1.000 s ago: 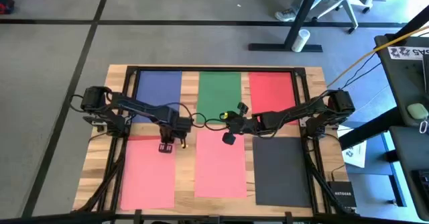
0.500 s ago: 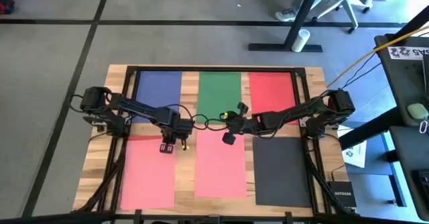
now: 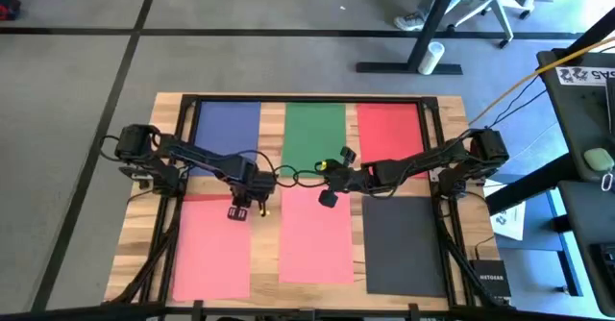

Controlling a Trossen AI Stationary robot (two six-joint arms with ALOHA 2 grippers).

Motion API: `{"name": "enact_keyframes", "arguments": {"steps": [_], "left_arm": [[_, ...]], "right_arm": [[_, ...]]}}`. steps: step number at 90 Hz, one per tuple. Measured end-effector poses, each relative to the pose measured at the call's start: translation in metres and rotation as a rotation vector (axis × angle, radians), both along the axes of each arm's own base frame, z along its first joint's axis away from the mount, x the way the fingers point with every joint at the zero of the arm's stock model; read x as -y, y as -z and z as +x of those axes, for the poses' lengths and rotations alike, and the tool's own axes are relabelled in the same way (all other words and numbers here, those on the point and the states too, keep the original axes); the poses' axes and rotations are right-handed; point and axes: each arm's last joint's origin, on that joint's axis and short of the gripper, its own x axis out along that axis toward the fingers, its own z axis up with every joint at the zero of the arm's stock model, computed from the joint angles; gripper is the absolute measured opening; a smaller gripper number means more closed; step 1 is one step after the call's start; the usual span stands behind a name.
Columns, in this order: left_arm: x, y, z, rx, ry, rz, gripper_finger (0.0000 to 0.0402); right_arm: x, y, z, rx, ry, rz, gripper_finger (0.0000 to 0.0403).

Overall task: Organize paper
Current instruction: Stack the pink paper on top of the other pink paper

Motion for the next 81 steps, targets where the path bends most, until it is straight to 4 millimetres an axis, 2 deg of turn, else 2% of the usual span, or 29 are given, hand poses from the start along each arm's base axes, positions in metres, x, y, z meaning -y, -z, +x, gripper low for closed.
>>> {"name": "enact_keyframes", "arguments": {"steps": [81], "left_arm": [[-0.0028,-0.0092,0.0058,0.007,-0.010,0.015,0.0077]], "right_arm": [[0.0000,0.0001,0.0000,-0.001,0.000,0.000,0.0000]]}}
